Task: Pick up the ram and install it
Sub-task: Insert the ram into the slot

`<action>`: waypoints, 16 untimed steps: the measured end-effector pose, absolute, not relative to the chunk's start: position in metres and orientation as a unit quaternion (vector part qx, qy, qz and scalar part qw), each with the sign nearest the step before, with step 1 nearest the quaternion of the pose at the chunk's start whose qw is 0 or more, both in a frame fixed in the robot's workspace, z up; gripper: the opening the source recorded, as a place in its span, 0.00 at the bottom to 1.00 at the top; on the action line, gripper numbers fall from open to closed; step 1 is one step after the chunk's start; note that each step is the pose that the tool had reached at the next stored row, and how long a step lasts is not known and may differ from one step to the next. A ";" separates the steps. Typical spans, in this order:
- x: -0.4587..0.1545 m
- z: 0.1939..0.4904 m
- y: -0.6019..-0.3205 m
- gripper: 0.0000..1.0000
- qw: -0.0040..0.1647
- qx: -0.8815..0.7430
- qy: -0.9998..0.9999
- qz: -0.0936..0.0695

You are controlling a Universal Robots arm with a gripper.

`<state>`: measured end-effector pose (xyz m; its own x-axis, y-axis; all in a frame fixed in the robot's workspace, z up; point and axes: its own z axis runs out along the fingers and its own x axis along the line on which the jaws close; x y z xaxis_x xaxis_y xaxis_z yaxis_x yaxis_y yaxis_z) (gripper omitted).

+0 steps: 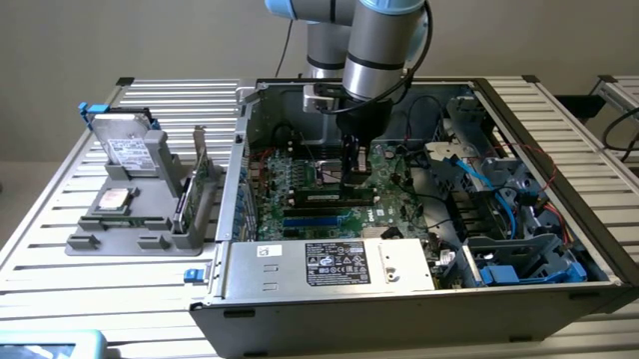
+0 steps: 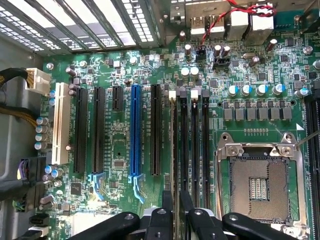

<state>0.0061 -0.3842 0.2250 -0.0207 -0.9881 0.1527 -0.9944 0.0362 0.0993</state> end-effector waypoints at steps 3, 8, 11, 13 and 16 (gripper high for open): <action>0.006 0.225 -0.384 0.20 0.088 0.694 -0.714 0.019; 0.006 0.225 -0.384 0.29 0.087 0.694 -0.715 0.021; 0.006 0.229 -0.384 0.29 0.086 0.694 -0.715 0.021; 0.006 0.231 -0.384 0.29 0.086 0.694 -0.715 0.021; 0.009 0.234 -0.384 0.29 0.086 0.694 -0.715 0.022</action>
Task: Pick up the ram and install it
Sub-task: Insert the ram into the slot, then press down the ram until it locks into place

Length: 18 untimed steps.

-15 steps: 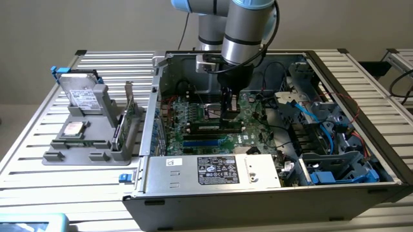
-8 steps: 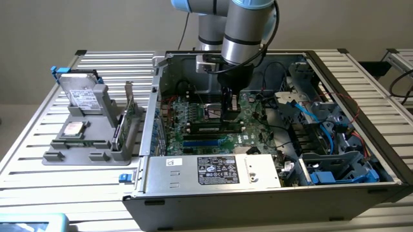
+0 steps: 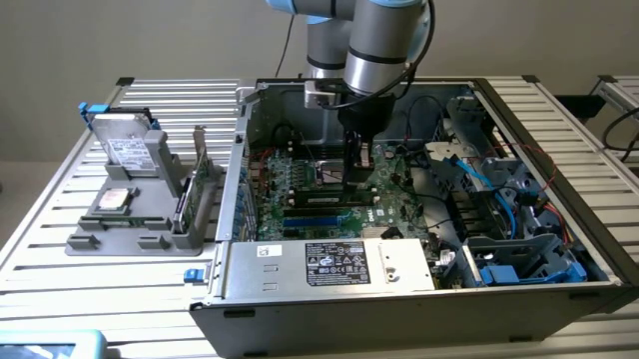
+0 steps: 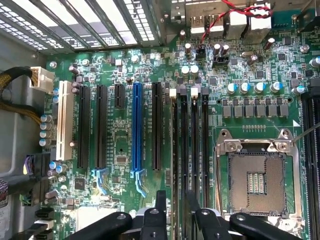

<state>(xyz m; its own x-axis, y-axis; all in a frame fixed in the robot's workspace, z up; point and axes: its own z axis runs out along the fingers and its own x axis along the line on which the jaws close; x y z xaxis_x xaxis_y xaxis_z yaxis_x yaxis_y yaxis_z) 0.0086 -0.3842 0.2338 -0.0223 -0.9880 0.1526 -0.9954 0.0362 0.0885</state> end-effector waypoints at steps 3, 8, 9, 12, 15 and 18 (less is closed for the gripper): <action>0.012 0.238 -0.384 0.29 0.085 0.694 -0.715 0.023; 0.018 0.243 -0.384 0.29 0.084 0.694 -0.715 0.023; 0.018 0.243 -0.384 0.29 0.084 0.694 -0.715 0.023; 0.018 0.243 -0.384 0.29 0.084 0.694 -0.715 0.023; 0.018 0.243 -0.384 0.29 0.084 0.694 -0.715 0.023; 0.018 0.244 -0.384 0.29 0.084 0.694 -0.715 0.023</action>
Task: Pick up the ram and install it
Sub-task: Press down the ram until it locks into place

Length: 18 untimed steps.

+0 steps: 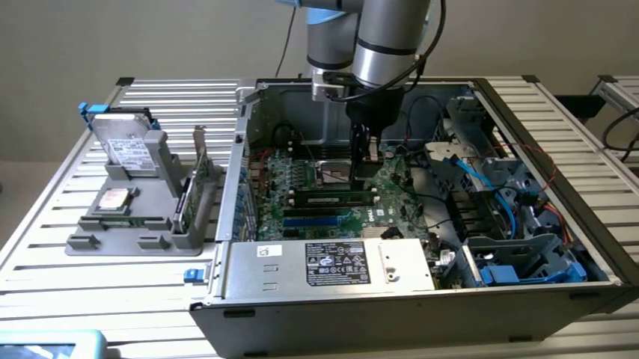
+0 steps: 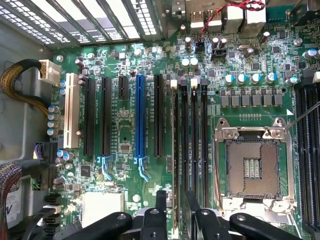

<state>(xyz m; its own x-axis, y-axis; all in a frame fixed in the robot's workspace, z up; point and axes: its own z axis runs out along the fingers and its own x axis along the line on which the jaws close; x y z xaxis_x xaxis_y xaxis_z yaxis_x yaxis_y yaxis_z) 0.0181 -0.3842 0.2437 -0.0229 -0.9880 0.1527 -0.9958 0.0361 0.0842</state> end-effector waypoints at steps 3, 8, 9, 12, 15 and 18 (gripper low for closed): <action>0.018 0.244 -0.384 0.20 0.084 0.694 -0.715 0.023; 0.018 0.244 -0.384 0.11 0.084 0.694 -0.715 0.023; 0.018 0.244 -0.384 0.11 0.084 0.694 -0.715 0.023; 0.017 0.244 -0.384 0.11 0.071 0.693 -0.716 0.035; 0.016 0.244 -0.384 0.11 0.064 0.693 -0.717 0.041; 0.014 0.242 -0.384 0.11 0.063 0.693 -0.717 0.042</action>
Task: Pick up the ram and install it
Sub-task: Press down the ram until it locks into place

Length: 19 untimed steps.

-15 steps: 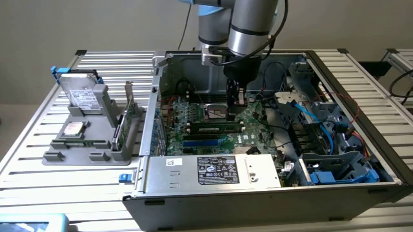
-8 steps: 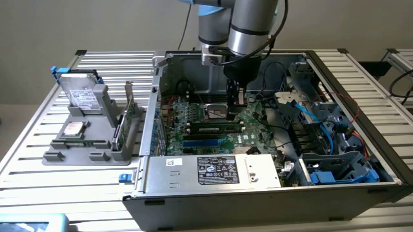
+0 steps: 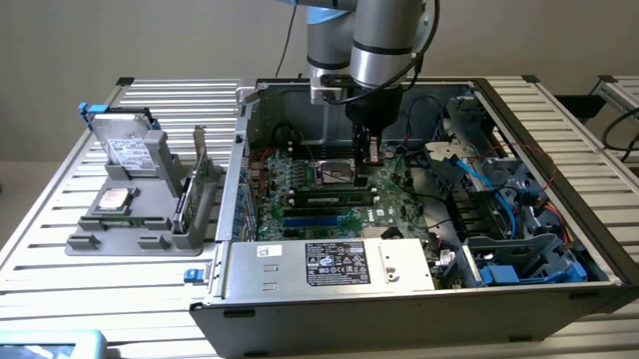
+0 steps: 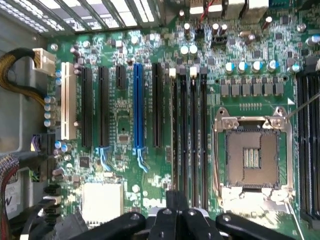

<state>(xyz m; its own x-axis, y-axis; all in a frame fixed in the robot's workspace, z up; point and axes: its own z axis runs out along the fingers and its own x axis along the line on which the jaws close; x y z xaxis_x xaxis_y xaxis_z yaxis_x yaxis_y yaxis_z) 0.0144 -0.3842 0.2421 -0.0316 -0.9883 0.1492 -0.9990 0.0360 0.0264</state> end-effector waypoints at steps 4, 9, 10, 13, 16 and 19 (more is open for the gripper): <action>0.013 0.237 -0.385 0.11 0.058 0.693 -0.717 0.047; 0.009 0.234 -0.385 0.11 0.053 0.692 -0.718 0.052; 0.009 0.233 -0.385 0.11 0.052 0.692 -0.718 0.053; 0.009 0.231 -0.385 0.11 0.050 0.692 -0.718 0.055; 0.009 0.230 -0.385 0.11 0.048 0.692 -0.718 0.056; 0.009 0.229 -0.385 0.11 0.048 0.692 -0.718 0.056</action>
<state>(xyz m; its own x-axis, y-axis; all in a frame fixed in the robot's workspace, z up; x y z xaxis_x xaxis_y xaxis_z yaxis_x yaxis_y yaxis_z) 0.0085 -0.3848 0.2292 -0.0379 -0.9885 0.1465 -0.9992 0.0362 -0.0142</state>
